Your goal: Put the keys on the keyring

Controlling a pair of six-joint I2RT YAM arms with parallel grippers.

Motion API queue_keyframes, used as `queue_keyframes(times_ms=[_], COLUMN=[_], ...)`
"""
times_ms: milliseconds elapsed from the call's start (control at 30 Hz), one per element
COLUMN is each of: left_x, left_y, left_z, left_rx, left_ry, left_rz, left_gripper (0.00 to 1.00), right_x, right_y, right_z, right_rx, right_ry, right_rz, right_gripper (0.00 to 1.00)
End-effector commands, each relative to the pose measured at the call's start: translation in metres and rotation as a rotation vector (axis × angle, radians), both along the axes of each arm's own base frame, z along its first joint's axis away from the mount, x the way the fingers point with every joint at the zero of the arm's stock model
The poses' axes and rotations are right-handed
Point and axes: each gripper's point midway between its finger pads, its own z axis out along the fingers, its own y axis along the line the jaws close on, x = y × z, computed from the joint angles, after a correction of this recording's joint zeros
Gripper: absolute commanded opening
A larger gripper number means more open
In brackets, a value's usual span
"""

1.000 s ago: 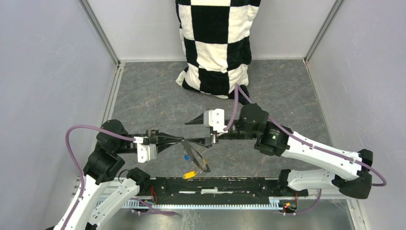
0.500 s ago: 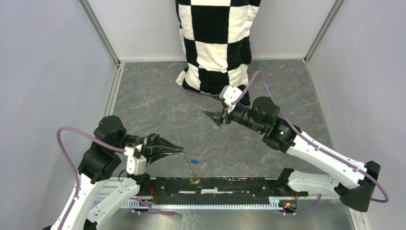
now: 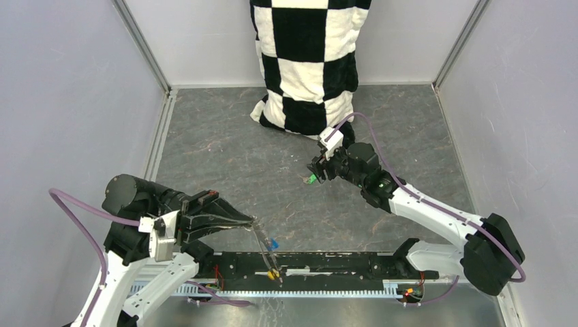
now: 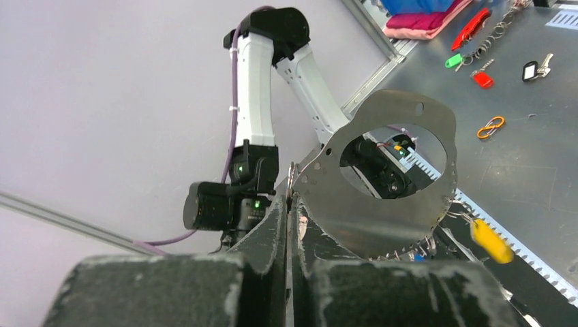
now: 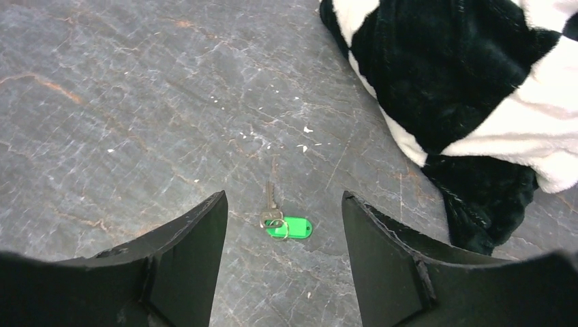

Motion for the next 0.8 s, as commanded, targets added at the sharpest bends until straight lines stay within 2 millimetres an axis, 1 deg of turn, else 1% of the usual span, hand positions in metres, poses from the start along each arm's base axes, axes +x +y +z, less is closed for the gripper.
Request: queue_keyframes(times_ms=[0, 167, 200, 400, 500, 600, 667, 767], left_x=[-0.01, -0.008, -0.007, 0.014, 0.02, 0.023, 0.023, 0.023], left_y=[0.003, 0.003, 0.002, -0.002, -0.002, -0.002, -0.002, -0.001], left_z=[0.015, 0.011, 0.009, -0.012, -0.02, -0.025, -0.028, -0.033], left_rx=[-0.015, -0.02, -0.019, 0.013, 0.028, 0.039, 0.045, 0.053], left_ry=[-0.026, -0.036, -0.035, -0.004, 0.015, 0.03, 0.04, 0.046], left_rz=[-0.042, -0.032, -0.027, 0.075, 0.114, 0.14, 0.145, 0.148], left_gripper=[0.02, 0.02, 0.02, 0.02, 0.02, 0.02, 0.02, 0.02], right_x=[0.019, 0.036, 0.039, 0.052, 0.051, 0.042, 0.039, 0.033], right_y=[-0.001, -0.008, -0.008, -0.009, 0.001, 0.01, 0.008, 0.005], right_z=[0.01, -0.01, -0.017, -0.059, -0.074, -0.092, -0.102, -0.113], right_rx=[0.06, 0.001, -0.01, -0.06, -0.107, -0.149, -0.178, -0.205], right_ry=[-0.037, -0.032, -0.023, 0.057, 0.084, 0.132, 0.157, 0.162], right_rz=[-0.042, -0.084, -0.086, -0.076, 0.008, 0.099, 0.11, 0.133], right_gripper=[0.7, 0.73, 0.74, 0.72, 0.7, 0.7, 0.7, 0.68])
